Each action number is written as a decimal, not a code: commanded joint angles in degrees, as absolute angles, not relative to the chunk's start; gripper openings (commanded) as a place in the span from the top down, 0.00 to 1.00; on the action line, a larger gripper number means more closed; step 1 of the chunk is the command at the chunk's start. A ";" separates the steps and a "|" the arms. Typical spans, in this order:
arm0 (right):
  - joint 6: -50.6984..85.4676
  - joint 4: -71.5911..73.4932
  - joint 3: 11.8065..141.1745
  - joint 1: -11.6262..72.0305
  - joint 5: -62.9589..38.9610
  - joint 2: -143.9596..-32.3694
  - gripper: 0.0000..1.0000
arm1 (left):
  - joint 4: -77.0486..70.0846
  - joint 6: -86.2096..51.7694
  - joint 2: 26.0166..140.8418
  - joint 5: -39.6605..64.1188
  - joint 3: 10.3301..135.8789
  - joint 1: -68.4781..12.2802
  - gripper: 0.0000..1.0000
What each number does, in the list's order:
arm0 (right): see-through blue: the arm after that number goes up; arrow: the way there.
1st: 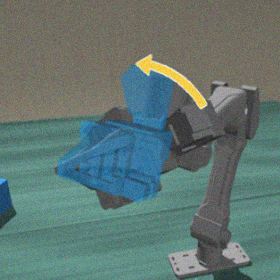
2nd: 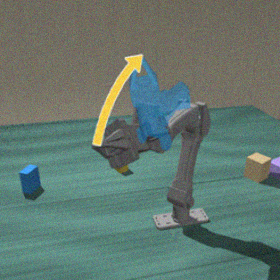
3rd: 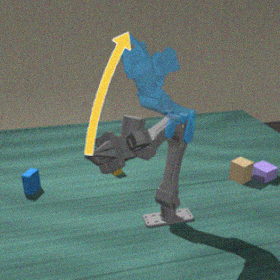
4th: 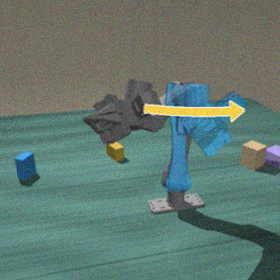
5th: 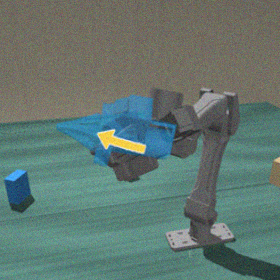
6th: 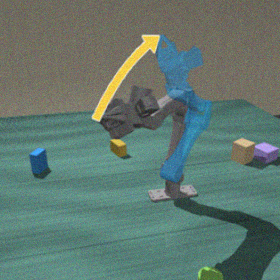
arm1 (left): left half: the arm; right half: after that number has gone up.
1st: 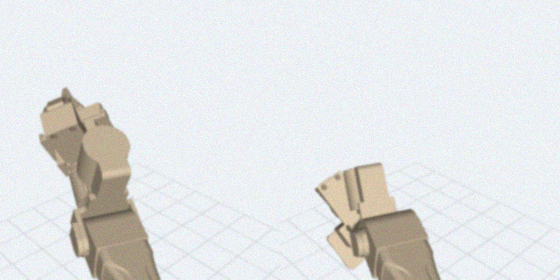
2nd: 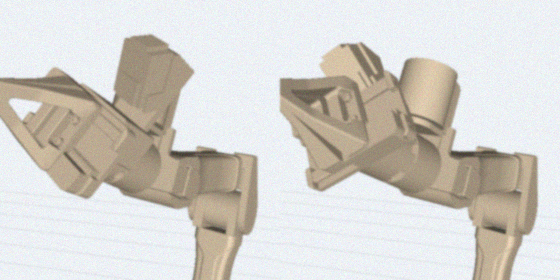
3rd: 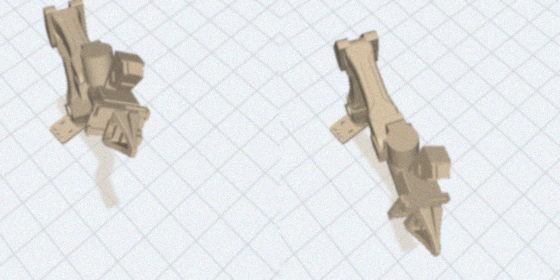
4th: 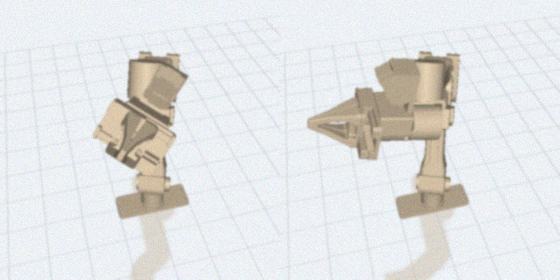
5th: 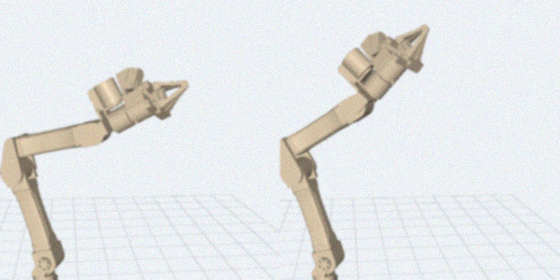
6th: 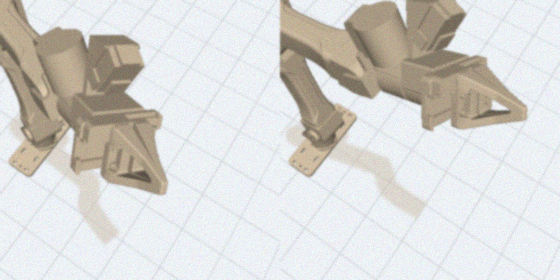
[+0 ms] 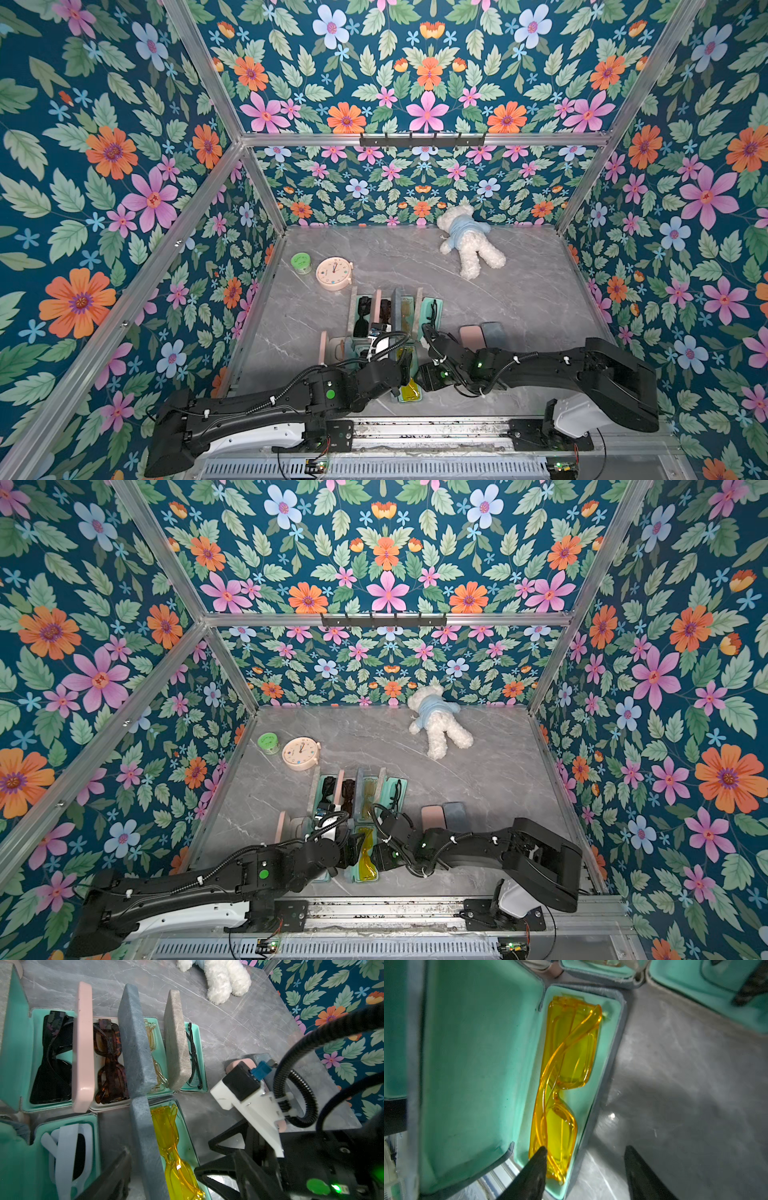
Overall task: Close the glasses case
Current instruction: Move the glasses case to the center of the board.
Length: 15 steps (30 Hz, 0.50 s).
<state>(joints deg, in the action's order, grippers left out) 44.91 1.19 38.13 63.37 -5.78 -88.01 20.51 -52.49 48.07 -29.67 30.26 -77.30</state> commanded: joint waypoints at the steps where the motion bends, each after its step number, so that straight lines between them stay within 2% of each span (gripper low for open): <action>1: 46.73 3.54 38.67 63.52 -5.31 -89.83 0.44 | 21.09 -53.61 47.92 -29.82 29.73 -77.26 0.22; 15: 47.37 2.10 40.16 63.48 -0.57 -92.56 0.60 | 20.22 -53.95 47.89 -29.44 28.39 -77.26 0.30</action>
<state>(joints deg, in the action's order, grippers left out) 46.54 3.86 39.90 63.46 -2.48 -91.81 20.47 -53.47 48.01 -28.77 28.49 -77.30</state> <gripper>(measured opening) 0.403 0.700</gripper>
